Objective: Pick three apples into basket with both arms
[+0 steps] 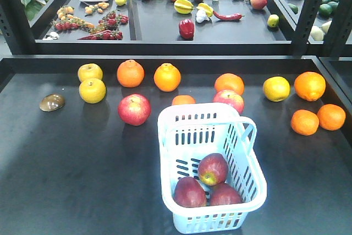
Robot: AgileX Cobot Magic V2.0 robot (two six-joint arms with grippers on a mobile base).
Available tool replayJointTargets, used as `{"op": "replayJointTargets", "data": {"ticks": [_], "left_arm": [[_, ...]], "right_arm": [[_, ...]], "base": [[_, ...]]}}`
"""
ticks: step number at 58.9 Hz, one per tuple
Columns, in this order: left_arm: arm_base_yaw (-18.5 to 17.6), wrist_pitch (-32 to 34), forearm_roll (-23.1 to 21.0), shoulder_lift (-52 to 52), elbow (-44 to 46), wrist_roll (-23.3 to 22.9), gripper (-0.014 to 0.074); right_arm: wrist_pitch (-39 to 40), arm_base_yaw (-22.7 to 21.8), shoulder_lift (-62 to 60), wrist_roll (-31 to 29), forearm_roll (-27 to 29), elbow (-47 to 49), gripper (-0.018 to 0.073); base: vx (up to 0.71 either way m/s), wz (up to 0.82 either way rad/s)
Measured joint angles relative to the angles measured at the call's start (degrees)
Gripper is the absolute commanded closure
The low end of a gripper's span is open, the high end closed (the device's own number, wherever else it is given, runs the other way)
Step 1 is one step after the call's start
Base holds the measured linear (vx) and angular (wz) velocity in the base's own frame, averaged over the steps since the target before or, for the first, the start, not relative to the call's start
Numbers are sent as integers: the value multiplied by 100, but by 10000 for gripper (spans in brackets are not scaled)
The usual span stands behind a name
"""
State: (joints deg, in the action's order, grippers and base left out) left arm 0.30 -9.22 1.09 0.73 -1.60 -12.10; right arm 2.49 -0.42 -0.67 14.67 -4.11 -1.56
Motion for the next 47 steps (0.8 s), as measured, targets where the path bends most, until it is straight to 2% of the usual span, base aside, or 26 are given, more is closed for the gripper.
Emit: {"op": "replayJointTargets", "data": {"ticks": [47], "left_arm": [[0,0,0,0,0,0,602]], "right_arm": [[0,0,0,0,9,0,564]], "base": [[0,0]]}}
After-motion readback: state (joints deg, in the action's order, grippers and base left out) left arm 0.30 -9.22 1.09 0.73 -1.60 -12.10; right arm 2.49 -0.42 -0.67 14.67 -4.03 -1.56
